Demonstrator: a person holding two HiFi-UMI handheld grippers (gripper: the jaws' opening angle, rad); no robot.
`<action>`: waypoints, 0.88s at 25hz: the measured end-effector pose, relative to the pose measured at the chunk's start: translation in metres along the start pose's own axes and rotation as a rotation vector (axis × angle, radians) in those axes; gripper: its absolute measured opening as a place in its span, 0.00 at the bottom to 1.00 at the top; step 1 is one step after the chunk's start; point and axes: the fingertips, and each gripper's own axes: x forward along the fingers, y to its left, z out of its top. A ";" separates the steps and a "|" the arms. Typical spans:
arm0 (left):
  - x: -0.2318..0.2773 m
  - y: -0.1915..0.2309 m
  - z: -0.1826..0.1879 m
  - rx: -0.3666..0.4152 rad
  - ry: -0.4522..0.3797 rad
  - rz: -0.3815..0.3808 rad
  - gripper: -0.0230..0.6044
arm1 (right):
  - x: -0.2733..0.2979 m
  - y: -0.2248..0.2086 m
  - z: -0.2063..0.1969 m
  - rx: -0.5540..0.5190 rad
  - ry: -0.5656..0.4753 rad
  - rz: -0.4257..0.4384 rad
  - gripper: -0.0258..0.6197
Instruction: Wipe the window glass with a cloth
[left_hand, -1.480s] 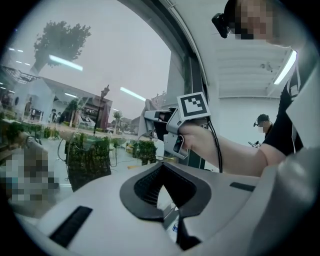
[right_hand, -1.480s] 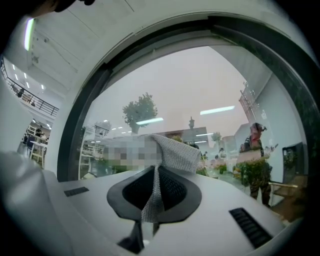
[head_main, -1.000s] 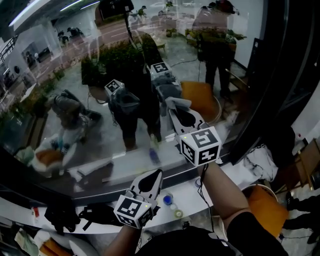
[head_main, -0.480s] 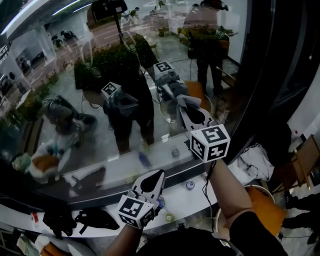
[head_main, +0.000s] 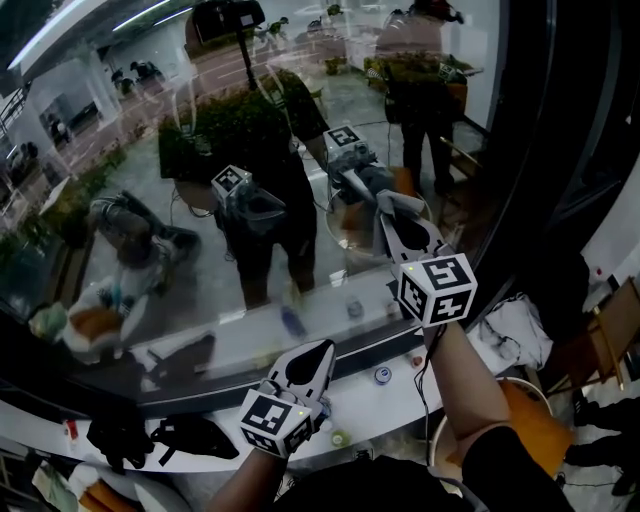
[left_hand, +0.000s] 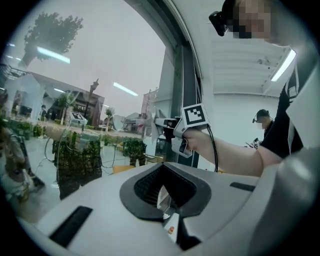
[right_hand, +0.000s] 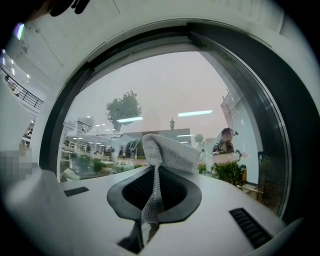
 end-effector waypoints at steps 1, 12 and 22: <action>0.000 0.000 0.000 -0.001 -0.001 0.002 0.04 | 0.000 0.000 0.000 0.001 -0.001 0.000 0.10; -0.016 0.011 0.002 -0.007 -0.015 0.009 0.04 | 0.007 0.018 0.003 -0.005 0.003 0.003 0.10; -0.015 0.008 0.001 -0.005 -0.013 0.015 0.04 | 0.006 0.016 0.004 -0.003 -0.002 0.009 0.10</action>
